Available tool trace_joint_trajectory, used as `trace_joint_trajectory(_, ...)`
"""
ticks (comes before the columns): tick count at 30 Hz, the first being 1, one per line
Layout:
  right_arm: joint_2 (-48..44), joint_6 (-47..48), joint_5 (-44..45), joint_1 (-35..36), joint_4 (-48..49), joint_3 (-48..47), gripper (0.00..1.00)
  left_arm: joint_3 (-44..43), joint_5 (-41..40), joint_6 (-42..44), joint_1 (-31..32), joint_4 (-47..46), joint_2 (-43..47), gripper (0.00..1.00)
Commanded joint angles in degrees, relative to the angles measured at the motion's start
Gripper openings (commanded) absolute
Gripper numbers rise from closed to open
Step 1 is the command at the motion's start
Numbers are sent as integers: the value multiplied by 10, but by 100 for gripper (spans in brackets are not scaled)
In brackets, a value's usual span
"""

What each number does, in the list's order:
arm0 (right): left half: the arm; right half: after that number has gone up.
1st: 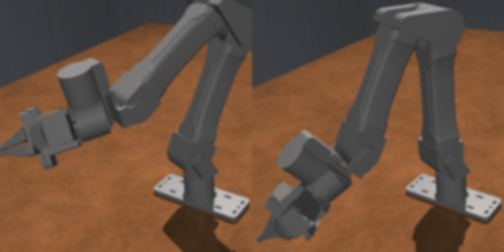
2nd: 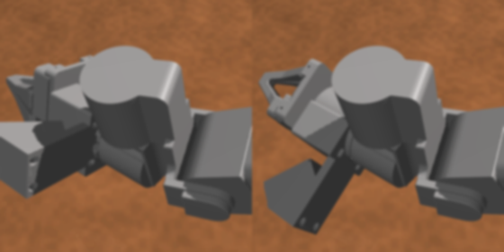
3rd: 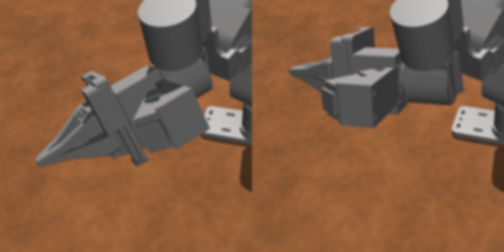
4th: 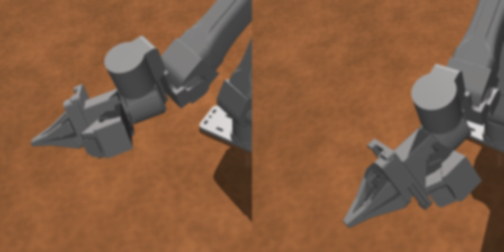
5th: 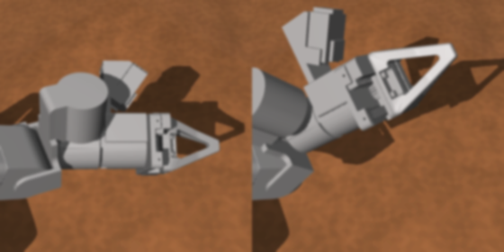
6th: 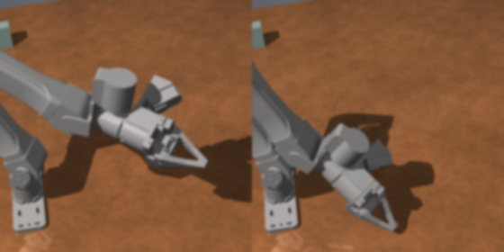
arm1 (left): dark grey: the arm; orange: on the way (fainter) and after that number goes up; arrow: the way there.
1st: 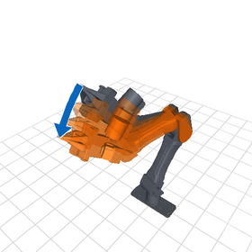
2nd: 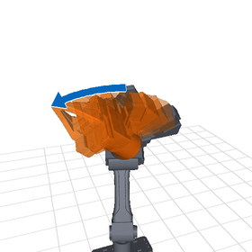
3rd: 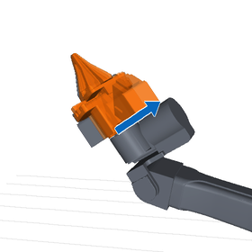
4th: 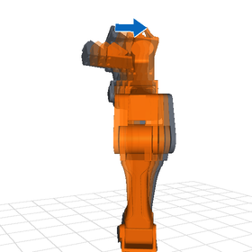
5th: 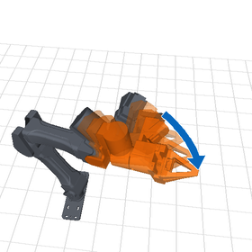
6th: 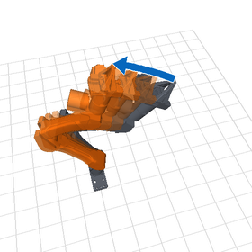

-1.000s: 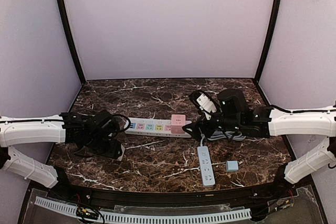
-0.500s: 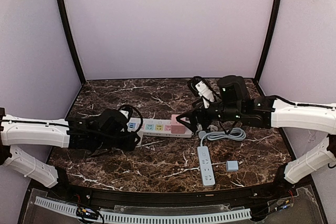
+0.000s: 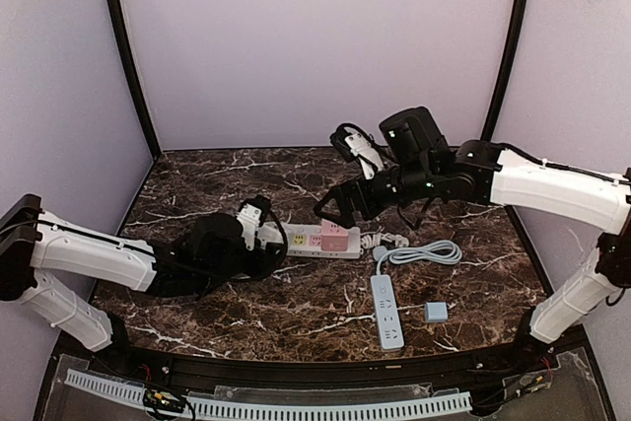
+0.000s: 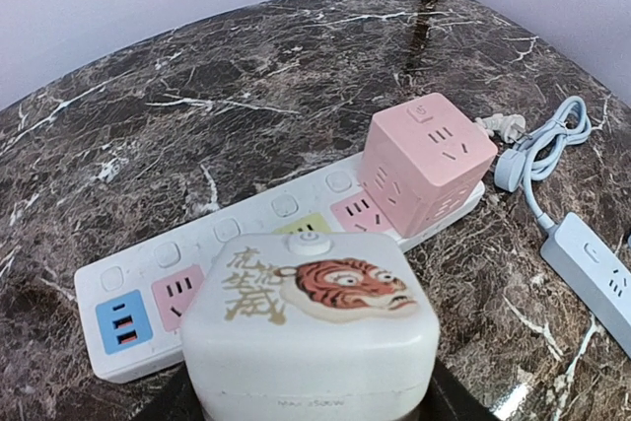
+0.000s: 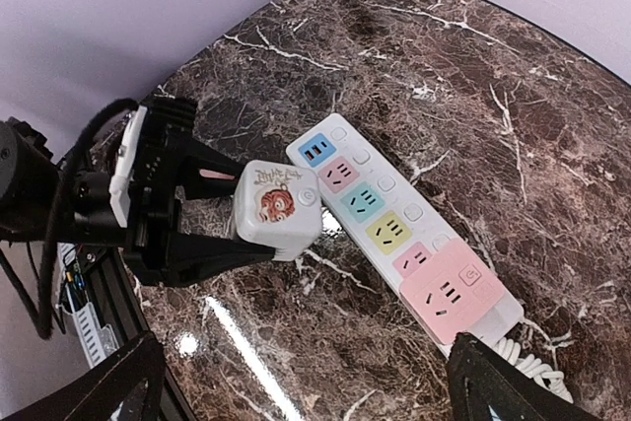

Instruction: Insert the plug

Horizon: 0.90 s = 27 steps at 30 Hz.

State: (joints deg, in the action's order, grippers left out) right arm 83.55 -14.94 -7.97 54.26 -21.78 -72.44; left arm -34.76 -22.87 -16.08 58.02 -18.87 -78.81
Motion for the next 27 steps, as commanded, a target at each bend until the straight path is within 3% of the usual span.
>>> trace_joint_trajectory(1,36,-25,-27,4,-121,-58,99,29,32,73,2,-134,-11,1)
trace_joint_trajectory(11,97,-81,-99,4,-245,-165,99,57,55,104,9,-192,-15,1)
trace_joint_trajectory(18,145,-83,-118,5,-308,-235,99,52,24,144,42,-206,-36,1)
trace_joint_trajectory(27,196,-84,-136,9,-332,-267,99,70,24,179,69,-244,-33,1)
